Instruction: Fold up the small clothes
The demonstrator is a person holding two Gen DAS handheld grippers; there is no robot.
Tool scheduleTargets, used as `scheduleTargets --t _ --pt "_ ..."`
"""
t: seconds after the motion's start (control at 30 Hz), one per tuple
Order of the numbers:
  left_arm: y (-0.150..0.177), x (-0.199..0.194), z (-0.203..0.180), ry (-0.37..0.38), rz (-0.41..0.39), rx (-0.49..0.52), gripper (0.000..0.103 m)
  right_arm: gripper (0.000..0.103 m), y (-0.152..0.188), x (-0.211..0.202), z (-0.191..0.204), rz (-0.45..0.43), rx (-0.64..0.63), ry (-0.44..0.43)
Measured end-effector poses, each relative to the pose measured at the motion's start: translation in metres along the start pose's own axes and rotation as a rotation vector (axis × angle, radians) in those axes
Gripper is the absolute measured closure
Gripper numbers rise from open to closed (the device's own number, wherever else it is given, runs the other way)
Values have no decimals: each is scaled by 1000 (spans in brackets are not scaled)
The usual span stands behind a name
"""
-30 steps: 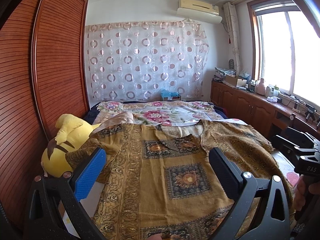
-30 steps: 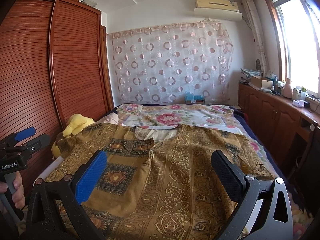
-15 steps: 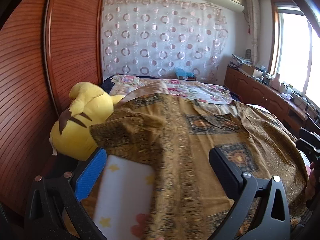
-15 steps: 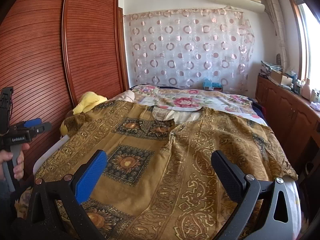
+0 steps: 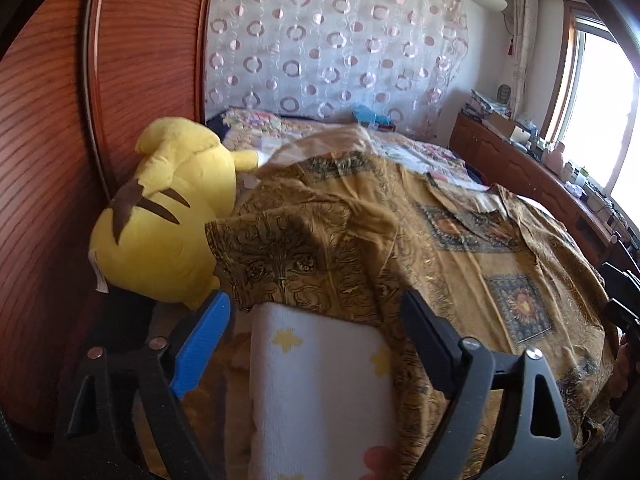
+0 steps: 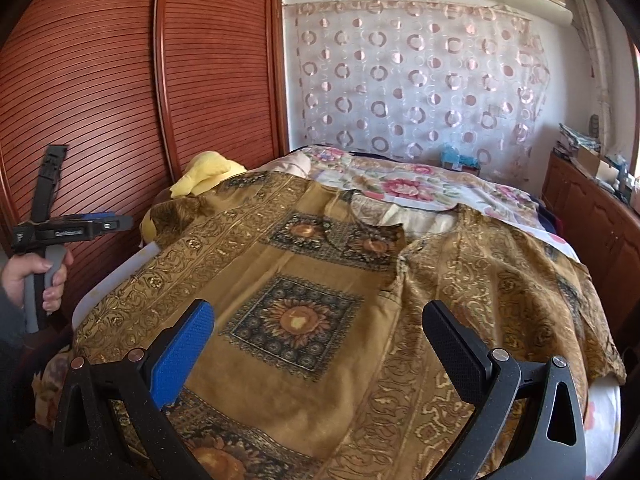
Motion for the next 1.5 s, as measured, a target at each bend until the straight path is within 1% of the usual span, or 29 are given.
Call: scheduleTargets --t 0.03,0.07,0.1,0.13,0.17,0.2,0.3,0.43,0.53,0.6,0.67,0.73,0.77,0.8,0.87,0.97,1.07,1.2,1.3,1.4,1.5 --pt "1 9 5 18 22 -6 23 0 -1 1 0 5 -7 -5" --pt "1 16 9 27 40 -13 27 0 -2 3 0 9 -15 -9" --pt "2 23 13 26 63 -20 34 0 -3 3 1 13 -23 -15" --pt "3 31 17 27 85 -26 38 0 -4 4 1 16 -28 -19" --pt "4 38 22 29 107 -30 45 0 -5 5 0 21 -32 -24" --pt "4 43 24 29 122 -32 48 0 -5 8 -1 26 -35 -28" --pt "4 54 31 56 150 -48 52 0 -7 14 -1 46 -35 -49" --pt "3 67 36 86 185 -60 54 0 -15 24 0 86 -34 -97" --pt "6 74 40 136 199 -91 59 0 -22 32 3 114 -14 -144" --pt "6 72 39 172 196 -96 71 0 -25 35 2 121 -13 -158" --pt "5 69 35 154 193 -66 74 0 -25 36 0 122 -14 -163" --pt "3 65 31 116 192 -26 83 0 -20 33 -3 128 -20 -168" --pt "1 62 31 88 190 -9 92 0 -20 34 -1 129 -22 -166" --pt "0 59 31 71 185 4 96 0 -18 33 -3 128 -22 -164" --pt "-3 51 33 68 154 11 98 0 -16 30 -6 123 -21 -156" --pt "-12 39 30 26 106 34 98 0 -13 25 -11 116 -12 -145" --pt "-27 27 20 32 53 61 98 0 -12 25 -15 107 -2 -129" --pt "-53 17 -9 70 3 112 98 0 -13 25 -16 91 12 -104" --pt "-68 12 -37 136 -29 141 98 0 -14 23 -20 79 27 -86" --pt "-71 9 -65 181 -36 167 98 0 -15 18 -24 72 44 -74" --pt "-68 8 -84 171 -24 195 98 0 -13 16 -30 68 61 -68"
Point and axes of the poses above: each gripper's, at about its wrist camera, not at the fingertips, and x roughly the way its jaws point, z to its left, y to its underside, the point moved 2 cm from there along x, roughly the way its jaws point, and after that the axes turned 12 degrees about x, right-handed, at the moved point
